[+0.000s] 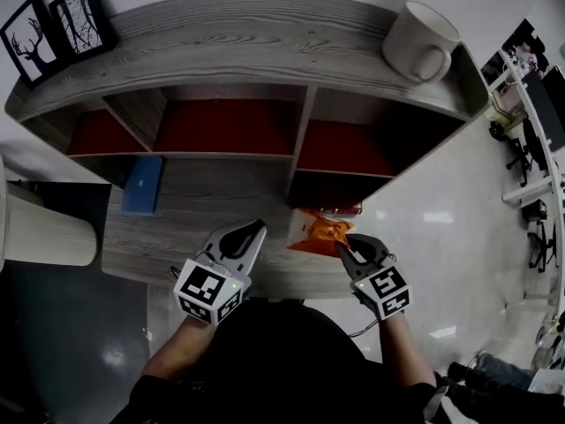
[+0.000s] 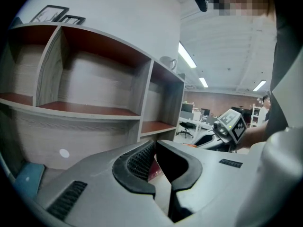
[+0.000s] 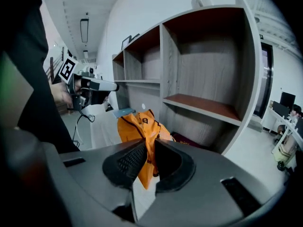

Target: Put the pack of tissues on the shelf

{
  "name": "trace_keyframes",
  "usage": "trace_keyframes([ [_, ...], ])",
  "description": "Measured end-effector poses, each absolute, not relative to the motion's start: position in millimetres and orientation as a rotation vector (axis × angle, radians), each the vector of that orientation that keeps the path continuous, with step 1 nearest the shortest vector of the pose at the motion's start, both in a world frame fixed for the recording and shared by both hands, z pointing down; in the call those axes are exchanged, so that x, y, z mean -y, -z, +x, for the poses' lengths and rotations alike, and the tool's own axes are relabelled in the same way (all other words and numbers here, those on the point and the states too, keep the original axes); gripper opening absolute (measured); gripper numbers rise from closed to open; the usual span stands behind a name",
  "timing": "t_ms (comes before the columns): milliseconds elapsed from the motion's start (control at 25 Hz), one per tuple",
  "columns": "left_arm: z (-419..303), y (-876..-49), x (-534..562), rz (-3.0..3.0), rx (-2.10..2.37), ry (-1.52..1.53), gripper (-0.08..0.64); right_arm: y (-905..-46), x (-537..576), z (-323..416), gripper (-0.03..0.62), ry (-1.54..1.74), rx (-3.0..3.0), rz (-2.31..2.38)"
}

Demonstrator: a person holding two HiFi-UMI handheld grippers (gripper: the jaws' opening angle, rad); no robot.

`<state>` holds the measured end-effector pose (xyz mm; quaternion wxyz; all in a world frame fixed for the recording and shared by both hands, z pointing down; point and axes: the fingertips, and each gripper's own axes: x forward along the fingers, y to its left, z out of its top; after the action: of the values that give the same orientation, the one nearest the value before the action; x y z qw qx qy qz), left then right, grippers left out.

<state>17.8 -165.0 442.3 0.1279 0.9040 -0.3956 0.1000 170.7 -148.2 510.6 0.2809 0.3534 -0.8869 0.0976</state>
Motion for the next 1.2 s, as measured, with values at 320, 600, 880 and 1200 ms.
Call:
trace_keyframes([
  [320,26.8,-423.2,169.9,2.657,1.121,-0.285,0.028,-462.1,178.6,185.8,0.049,-0.164,2.379,1.036],
  [600,28.4,-407.3,180.3,2.692,1.093,-0.277,0.028,-424.6,222.3,201.6,0.049,-0.1,2.346,1.14],
  [880,28.4,-406.2,193.2,2.676,1.088,-0.255,0.028,-411.7,269.9,203.7,0.048,-0.079,2.298,1.184],
  [1200,28.2,-410.3,200.1,2.657,1.085,-0.237,0.029,-422.2,310.9,199.5,0.049,-0.103,2.247,1.25],
])
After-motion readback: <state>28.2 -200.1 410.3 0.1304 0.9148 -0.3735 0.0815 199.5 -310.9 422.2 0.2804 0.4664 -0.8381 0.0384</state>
